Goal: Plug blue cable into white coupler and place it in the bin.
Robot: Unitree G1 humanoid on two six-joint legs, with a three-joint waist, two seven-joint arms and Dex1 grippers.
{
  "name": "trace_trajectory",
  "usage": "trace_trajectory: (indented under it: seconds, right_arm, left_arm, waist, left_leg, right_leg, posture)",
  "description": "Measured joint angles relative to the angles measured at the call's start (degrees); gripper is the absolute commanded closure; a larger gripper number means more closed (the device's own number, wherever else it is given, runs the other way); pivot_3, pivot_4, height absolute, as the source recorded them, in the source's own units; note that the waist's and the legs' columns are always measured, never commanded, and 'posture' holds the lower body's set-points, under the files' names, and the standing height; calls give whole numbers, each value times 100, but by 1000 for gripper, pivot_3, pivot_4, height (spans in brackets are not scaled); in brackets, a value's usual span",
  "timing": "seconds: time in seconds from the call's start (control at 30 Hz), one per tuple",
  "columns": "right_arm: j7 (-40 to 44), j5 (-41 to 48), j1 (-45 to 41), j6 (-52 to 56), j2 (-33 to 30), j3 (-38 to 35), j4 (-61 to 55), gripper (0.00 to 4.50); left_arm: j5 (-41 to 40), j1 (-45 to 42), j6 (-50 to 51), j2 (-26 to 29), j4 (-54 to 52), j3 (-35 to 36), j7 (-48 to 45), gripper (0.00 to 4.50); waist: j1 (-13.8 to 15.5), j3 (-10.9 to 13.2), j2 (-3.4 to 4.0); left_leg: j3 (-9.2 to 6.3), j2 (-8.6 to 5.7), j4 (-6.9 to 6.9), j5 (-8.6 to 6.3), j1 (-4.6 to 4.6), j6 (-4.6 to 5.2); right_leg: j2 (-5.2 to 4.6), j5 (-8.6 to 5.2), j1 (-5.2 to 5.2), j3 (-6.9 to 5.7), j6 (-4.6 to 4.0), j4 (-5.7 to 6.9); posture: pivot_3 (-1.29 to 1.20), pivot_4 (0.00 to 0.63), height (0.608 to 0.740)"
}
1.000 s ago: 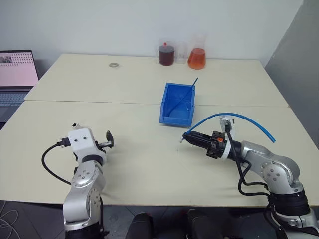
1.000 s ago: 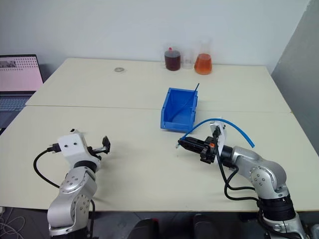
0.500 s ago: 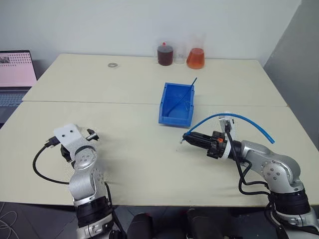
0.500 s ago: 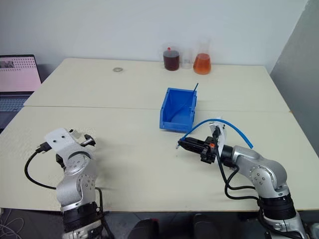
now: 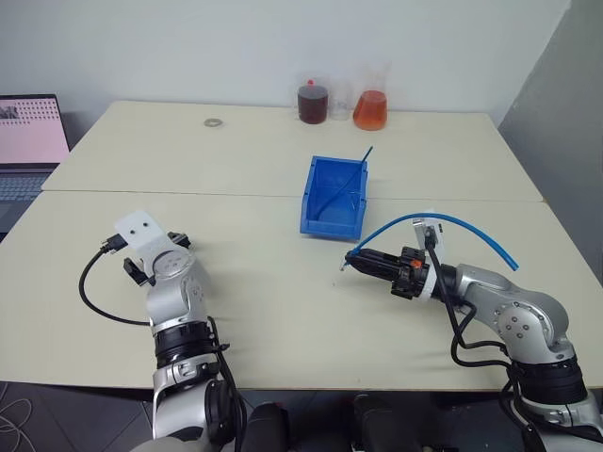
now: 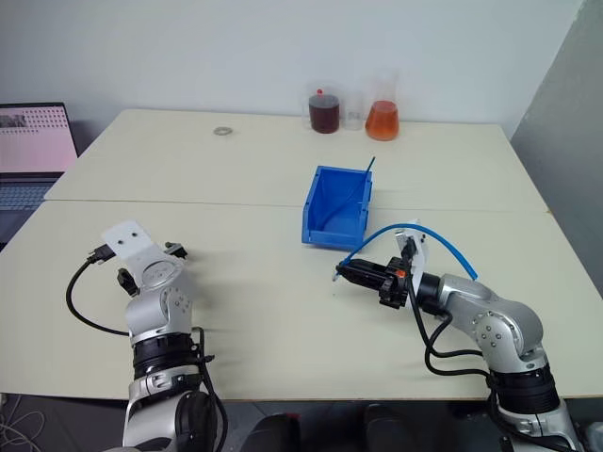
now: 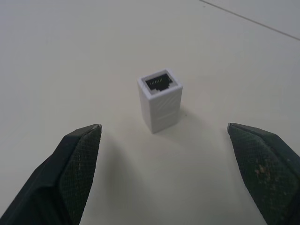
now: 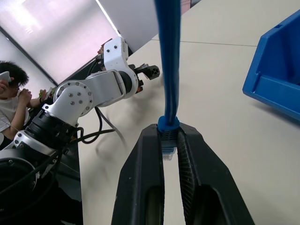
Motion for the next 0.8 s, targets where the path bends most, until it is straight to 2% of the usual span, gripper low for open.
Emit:
trace_trajectory:
  seconds: [0.57,0.67,0.7,0.8]
  right_arm:
    - [-30,4,32,35,-3,-69,-22,4374]
    - [-38,6,34,62,-3,-99,-25,4374]
    - [-43,6,34,74,-2,-106,-28,4374]
    - [-57,8,34,121,3,-116,-36,4374]
  left_arm:
    - [-46,-487,-678,231,1142,83,222,0]
    - [-56,-518,-737,254,1229,101,222,424]
    - [-58,-539,-741,283,1316,107,227,756]
    - [-63,-561,-757,313,1407,122,232,1384]
  waist:
    - [0,0,0]
    - [-2,0,0]
    - [-2,0,0]
    - [-2,0,0]
  left_leg:
    - [3,8,0,0,0,-1]
    - [4,9,-1,0,0,-1]
    - [3,9,-1,0,0,-2]
    - [3,11,-1,0,0,-2]
  right_leg:
    - [-3,1,0,-1,1,1]
    - [-3,2,0,-1,1,1]
    - [-3,2,0,-2,0,1]
    - [-3,2,0,-2,0,1]
  posture:
    - [0,150,740]
    - [0,150,740]
    - [0,150,740]
    - [0,150,740]
